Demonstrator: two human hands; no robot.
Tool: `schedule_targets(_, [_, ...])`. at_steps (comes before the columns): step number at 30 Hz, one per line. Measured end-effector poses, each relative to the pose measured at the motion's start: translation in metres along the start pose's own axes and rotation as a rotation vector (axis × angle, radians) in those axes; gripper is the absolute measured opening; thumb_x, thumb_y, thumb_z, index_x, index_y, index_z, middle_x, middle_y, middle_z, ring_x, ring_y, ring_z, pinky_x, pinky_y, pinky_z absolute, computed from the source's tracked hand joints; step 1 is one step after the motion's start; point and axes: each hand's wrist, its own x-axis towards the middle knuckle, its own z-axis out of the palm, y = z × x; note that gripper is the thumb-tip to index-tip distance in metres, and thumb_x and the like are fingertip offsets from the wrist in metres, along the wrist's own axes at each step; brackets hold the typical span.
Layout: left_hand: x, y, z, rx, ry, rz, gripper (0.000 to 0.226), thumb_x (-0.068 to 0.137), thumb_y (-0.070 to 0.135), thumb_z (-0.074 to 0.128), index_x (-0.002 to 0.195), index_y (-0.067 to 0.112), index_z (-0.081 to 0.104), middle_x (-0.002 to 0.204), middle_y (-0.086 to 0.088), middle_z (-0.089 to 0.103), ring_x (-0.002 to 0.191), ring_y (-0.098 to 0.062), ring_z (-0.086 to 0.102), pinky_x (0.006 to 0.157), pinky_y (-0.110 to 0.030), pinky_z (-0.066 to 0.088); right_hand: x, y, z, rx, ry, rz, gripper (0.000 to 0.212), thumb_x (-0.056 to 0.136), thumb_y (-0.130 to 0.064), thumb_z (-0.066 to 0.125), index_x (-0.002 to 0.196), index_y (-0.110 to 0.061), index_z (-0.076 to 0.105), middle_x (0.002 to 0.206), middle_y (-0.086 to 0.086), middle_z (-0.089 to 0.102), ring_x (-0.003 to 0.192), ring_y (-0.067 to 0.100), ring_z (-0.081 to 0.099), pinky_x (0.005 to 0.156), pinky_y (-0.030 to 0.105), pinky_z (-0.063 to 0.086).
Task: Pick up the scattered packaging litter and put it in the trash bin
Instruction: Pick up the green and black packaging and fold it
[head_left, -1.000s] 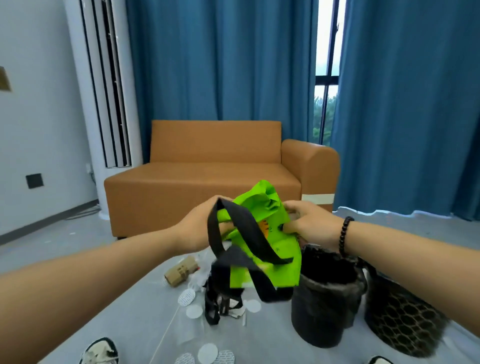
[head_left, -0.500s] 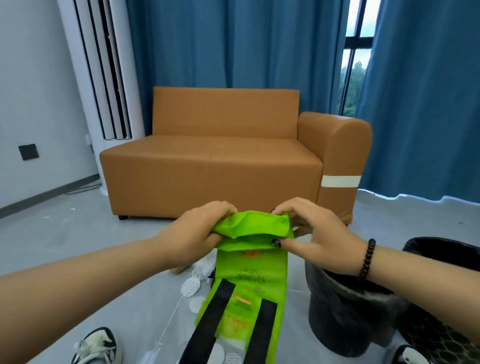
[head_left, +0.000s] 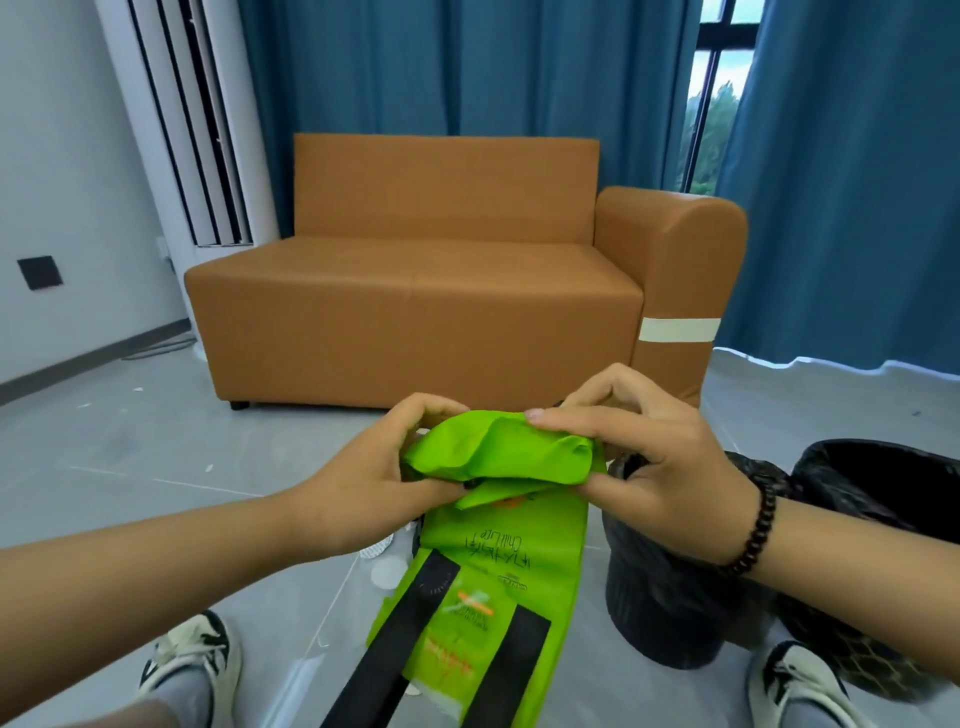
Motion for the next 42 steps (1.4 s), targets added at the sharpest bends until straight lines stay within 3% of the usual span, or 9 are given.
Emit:
schedule_targets(5, [-0.007, 0.006, -0.007, -0.034, -0.068, -0.002, 0.050, 0.070, 0.007, 0.079, 0.114, 0.021, 0.058, 0.115, -0.007, 0.065, 0.107, -0.025, 0.064, 0.086, -0.038, 0.055, 0.000, -0.011, -0.005, 0.002, 0.020, 0.003, 0.036, 0.079, 0.000, 0.070, 0.113, -0.012, 0.067, 0.096, 0.011, 0.055, 0.083, 0.018, 0.060, 0.062, 0.020, 0.050])
schedule_targets(10, [-0.009, 0.013, -0.008, 0.186, -0.011, 0.062, 0.038, 0.069, 0.001, 0.077, 0.100, 0.021, 0.066, 0.102, -0.004, 0.072, 0.095, -0.021, 0.069, 0.081, -0.043, 0.056, 0.000, -0.016, -0.006, -0.045, 0.027, -0.026, 0.030, 0.081, -0.006, 0.065, 0.111, -0.007, 0.068, 0.104, 0.010, 0.058, 0.091, 0.017, 0.061, 0.067, 0.027, 0.051])
schedule_targets(14, [-0.011, 0.014, -0.012, 0.325, 0.034, 0.061, 0.038, 0.076, -0.011, 0.067, 0.095, 0.022, 0.066, 0.088, 0.009, 0.072, 0.080, -0.007, 0.068, 0.067, -0.027, 0.054, -0.004, -0.017, -0.006, 0.025, -0.081, 0.053, 0.042, 0.080, -0.008, 0.067, 0.121, -0.012, 0.061, 0.116, 0.005, 0.055, 0.103, 0.020, 0.059, 0.071, 0.037, 0.053])
schedule_targets(17, [-0.010, 0.014, -0.013, 0.380, 0.104, 0.064, 0.037, 0.078, -0.012, 0.064, 0.088, 0.023, 0.066, 0.078, 0.015, 0.070, 0.067, 0.002, 0.064, 0.060, -0.019, 0.049, -0.007, -0.016, -0.009, 0.136, -0.222, 0.216, 0.059, 0.081, -0.032, 0.069, 0.135, -0.025, 0.047, 0.132, -0.005, 0.047, 0.120, 0.017, 0.052, 0.084, 0.036, 0.054])
schedule_targets(23, [-0.010, 0.011, -0.007, 0.353, 0.143, 0.094, 0.040, 0.075, -0.016, 0.061, 0.078, 0.024, 0.060, 0.068, 0.017, 0.062, 0.058, 0.003, 0.053, 0.055, -0.015, 0.040, -0.009, -0.007, -0.001, 0.437, -0.184, 0.501, 0.063, 0.072, -0.060, 0.066, 0.129, -0.039, 0.048, 0.128, -0.008, 0.056, 0.112, 0.016, 0.060, 0.087, 0.040, 0.055])
schedule_targets(28, [-0.010, 0.008, 0.001, 0.004, 0.093, -0.036, 0.037, 0.077, -0.006, 0.068, 0.103, 0.018, 0.060, 0.098, -0.003, 0.069, 0.081, -0.020, 0.065, 0.070, -0.037, 0.054, -0.009, -0.002, 0.004, 0.428, -0.082, 0.506, 0.041, 0.078, -0.041, 0.070, 0.117, -0.038, 0.058, 0.119, -0.002, 0.061, 0.105, 0.021, 0.063, 0.079, 0.042, 0.058])
schedule_targets(35, [-0.007, 0.012, 0.004, -0.441, -0.063, -0.266, 0.078, 0.057, 0.013, 0.073, 0.131, 0.012, 0.050, 0.127, -0.016, 0.061, 0.116, -0.035, 0.060, 0.096, -0.048, 0.050, -0.008, 0.000, 0.008, 0.405, 0.054, 0.500, 0.037, 0.081, -0.006, 0.068, 0.106, -0.033, 0.060, 0.107, -0.009, 0.063, 0.097, 0.019, 0.064, 0.074, 0.045, 0.058])
schedule_targets(39, [-0.006, 0.017, 0.009, -0.497, -0.132, -0.301, 0.077, 0.058, 0.037, 0.088, 0.125, 0.013, 0.058, 0.124, -0.013, 0.065, 0.112, -0.031, 0.063, 0.089, -0.042, 0.054, -0.007, -0.001, 0.009, 0.364, 0.069, 0.451, 0.033, 0.080, -0.013, 0.062, 0.101, -0.038, 0.056, 0.106, -0.012, 0.061, 0.097, 0.017, 0.062, 0.076, 0.043, 0.057])
schedule_targets(42, [-0.006, 0.020, 0.013, -0.482, -0.094, -0.334, 0.051, 0.076, 0.038, 0.071, 0.120, 0.014, 0.061, 0.117, -0.009, 0.069, 0.105, -0.025, 0.067, 0.083, -0.038, 0.057, -0.007, -0.003, 0.010, 0.281, 0.070, 0.384, 0.035, 0.081, -0.011, 0.060, 0.103, -0.038, 0.053, 0.107, -0.014, 0.059, 0.099, 0.015, 0.060, 0.081, 0.039, 0.054])
